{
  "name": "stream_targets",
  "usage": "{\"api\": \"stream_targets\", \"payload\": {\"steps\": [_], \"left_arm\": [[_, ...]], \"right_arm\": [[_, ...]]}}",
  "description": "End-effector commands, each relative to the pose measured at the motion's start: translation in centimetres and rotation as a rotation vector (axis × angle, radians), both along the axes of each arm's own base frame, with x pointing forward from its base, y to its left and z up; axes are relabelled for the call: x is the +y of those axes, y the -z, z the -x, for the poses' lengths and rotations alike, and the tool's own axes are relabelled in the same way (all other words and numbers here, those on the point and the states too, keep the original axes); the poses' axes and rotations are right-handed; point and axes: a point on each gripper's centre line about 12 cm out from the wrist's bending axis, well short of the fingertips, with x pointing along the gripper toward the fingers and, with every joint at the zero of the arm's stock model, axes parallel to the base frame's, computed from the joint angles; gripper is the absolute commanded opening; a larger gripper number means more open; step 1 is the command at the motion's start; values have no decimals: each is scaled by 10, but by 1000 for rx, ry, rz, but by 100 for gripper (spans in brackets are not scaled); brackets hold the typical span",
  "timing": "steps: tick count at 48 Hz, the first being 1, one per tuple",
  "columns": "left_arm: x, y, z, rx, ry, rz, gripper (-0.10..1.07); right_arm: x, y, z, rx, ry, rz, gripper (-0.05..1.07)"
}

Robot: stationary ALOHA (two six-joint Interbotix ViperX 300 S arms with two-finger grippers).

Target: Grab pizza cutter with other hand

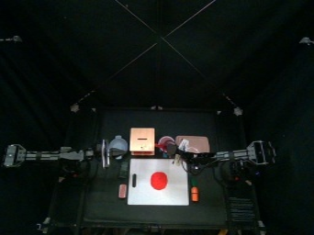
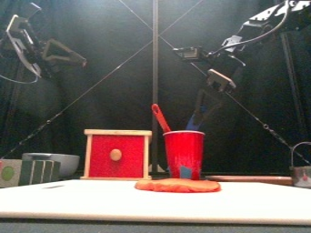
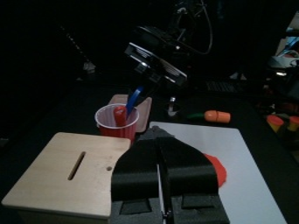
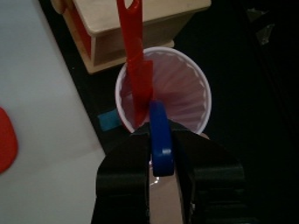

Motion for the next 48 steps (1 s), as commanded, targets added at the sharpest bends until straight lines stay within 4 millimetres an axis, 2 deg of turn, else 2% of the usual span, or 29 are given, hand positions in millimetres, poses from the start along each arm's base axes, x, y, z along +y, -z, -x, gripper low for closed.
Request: {"api": "stream_targets", "payload": {"steps": [1,8,12,21,26,30,39,48], "left_arm": [[1,-4,-1,-16,-5,1,1],[1,-3,-1,-14,-6,-1,1],[1,-3,-1,-14,-5,-2,1],[1,-2,-2,-6,-5,-4,1],[2,-1,-4,0,-6,-2,1],[2,-1,-6,8,-7,-2,1],[3,-1,-12,19,-6,-2,1],[3,-3,-14,19,-5,-2,1]], "right_arm": [[0,-32,6,-85,2,11,40],[2,-59,29,-171,2,16,40],[5,-72,49,-230,-13,16,40],[15,-90,88,-406,-108,-15,39],[28,-93,102,-524,-229,-44,39],[36,-90,104,-583,-314,-70,39],[36,-70,95,-649,-401,-162,38],[25,-51,82,-692,-417,-246,38]]}}
